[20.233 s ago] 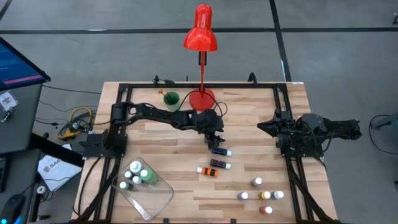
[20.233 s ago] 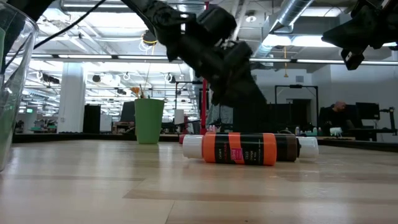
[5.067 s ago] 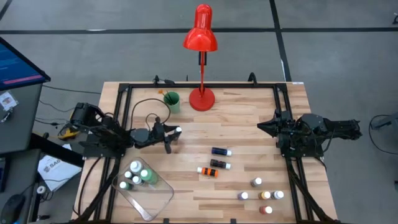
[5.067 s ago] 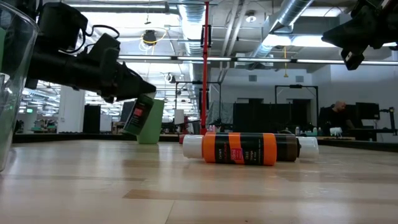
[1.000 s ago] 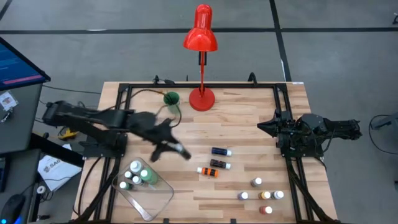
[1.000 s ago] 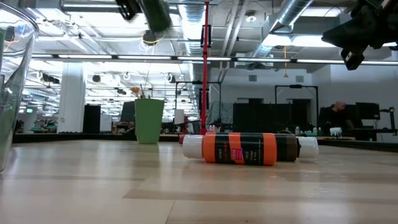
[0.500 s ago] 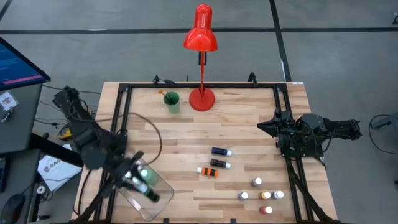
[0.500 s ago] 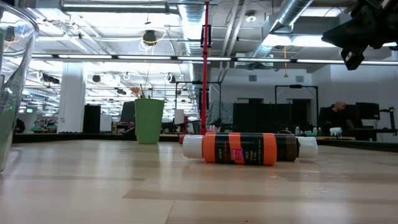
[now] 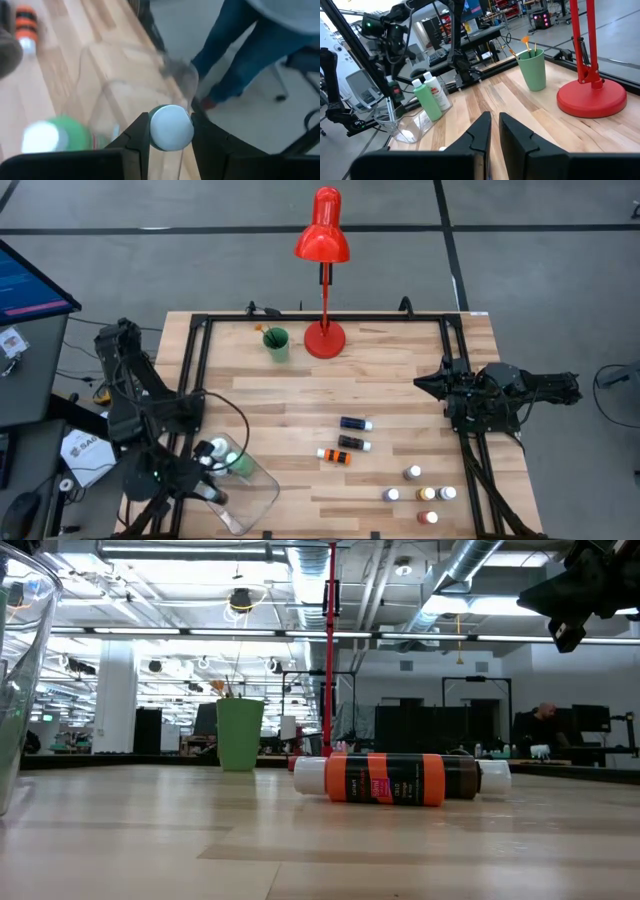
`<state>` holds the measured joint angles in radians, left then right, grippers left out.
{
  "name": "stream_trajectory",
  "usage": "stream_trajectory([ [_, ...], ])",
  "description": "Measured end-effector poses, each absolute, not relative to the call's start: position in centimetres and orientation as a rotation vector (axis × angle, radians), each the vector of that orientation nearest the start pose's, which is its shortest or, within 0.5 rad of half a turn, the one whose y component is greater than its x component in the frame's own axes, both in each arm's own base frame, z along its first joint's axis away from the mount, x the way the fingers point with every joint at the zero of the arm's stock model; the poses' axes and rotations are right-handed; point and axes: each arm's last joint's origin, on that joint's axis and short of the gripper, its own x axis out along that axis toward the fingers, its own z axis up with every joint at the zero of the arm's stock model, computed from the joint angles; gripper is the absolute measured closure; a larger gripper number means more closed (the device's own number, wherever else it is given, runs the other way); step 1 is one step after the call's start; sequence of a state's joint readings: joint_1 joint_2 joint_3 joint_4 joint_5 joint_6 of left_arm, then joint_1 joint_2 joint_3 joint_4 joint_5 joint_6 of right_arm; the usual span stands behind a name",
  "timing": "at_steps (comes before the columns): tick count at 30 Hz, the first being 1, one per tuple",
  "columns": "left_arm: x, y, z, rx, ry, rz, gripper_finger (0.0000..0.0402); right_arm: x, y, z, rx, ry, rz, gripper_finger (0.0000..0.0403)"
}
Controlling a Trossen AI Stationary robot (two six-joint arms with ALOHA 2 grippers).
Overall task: Pick & Place Paint Supplies
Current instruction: Put the green coloring bottle into the transparent bin
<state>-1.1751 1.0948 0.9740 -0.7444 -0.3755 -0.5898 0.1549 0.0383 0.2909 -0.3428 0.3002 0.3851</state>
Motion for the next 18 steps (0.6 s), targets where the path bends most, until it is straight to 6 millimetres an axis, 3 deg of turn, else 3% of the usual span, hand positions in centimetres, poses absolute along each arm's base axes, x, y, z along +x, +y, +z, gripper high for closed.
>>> stream_trajectory([
  [18,8.4,-18.7,24.3,0.123,0.955,-0.428,0.0304,7.4,0.3,22.4,0.364,0.059,-0.16,0.0369],
])
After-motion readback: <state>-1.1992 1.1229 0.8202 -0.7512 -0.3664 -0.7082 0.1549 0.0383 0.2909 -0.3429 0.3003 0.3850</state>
